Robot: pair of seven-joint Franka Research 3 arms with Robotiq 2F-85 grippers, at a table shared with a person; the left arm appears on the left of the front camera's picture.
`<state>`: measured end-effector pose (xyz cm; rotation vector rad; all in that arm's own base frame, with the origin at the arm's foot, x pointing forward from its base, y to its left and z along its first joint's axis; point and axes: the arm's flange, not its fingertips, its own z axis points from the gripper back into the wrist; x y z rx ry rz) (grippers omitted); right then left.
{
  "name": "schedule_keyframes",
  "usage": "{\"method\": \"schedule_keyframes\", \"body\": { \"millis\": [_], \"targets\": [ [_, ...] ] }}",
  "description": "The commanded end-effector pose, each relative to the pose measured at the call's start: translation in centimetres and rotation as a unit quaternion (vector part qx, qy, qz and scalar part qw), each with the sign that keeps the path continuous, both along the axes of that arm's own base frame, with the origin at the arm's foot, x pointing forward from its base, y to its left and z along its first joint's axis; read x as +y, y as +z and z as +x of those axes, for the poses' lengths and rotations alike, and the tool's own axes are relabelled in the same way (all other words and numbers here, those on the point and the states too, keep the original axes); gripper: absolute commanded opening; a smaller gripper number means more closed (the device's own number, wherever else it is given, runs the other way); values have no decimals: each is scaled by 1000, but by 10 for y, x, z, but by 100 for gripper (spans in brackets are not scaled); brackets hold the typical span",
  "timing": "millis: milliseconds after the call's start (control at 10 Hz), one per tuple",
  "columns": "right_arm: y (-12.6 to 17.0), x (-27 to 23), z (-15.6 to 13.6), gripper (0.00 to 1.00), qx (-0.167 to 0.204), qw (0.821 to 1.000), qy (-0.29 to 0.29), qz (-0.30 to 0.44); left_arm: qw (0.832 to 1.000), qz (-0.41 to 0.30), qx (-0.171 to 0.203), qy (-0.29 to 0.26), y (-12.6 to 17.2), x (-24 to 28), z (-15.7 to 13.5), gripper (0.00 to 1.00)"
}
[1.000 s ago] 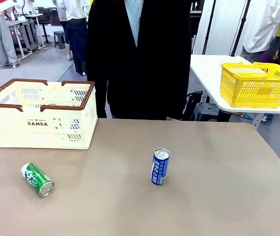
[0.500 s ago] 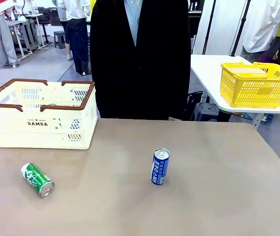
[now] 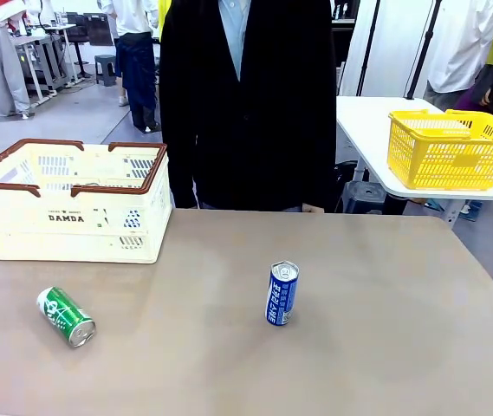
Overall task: Place the drinks into the Shopping basket.
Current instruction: Pick up one drink and place it into the Shopping basket.
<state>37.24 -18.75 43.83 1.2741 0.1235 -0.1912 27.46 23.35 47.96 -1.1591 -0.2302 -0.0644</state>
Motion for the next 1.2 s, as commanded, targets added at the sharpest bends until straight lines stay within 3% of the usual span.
{"method": "schedule_keyframes", "body": {
  "millis": [0, 200, 300, 500, 600, 700, 800, 900, 1100],
  "targets": [
    [4, -2, -3, 100, 9, 1000, 5, -3, 996, 84, 0, -28, 58, -113, 14, 100],
    [4, -2, -3, 100, 9, 1000, 5, -3, 977, 197, 20, -81, 85, -265, 30, 100],
    [4, -2, -3, 100, 9, 1000, 5, -3, 964, 260, 13, -54, 82, -331, 24, 100],
    [4, -2, -3, 100, 9, 1000, 5, -3, 962, 272, 3, -16, 67, -436, 3, 100],
    [4, -2, -3, 100, 9, 1000, 5, -3, 960, 274, -11, -54, 45, -484, -15, 100],
    [4, -2, -3, 100, 9, 1000, 5, -3, 958, 275, -39, -70, 26, -512, -27, 100],
    [4, -2, -3, 100, 9, 1000, 5, -3, 957, 266, -17, -113, 20, -509, -34, 100],
    [4, -2, -3, 100, 9, 1000, 5, -3, 957, 283, -25, -60, 46, -508, -43, 100],
    [4, -2, -3, 100, 9, 1000, 5, -3, 957, 283, -25, -60, 46, -508, -43, 100]
  ]
}}
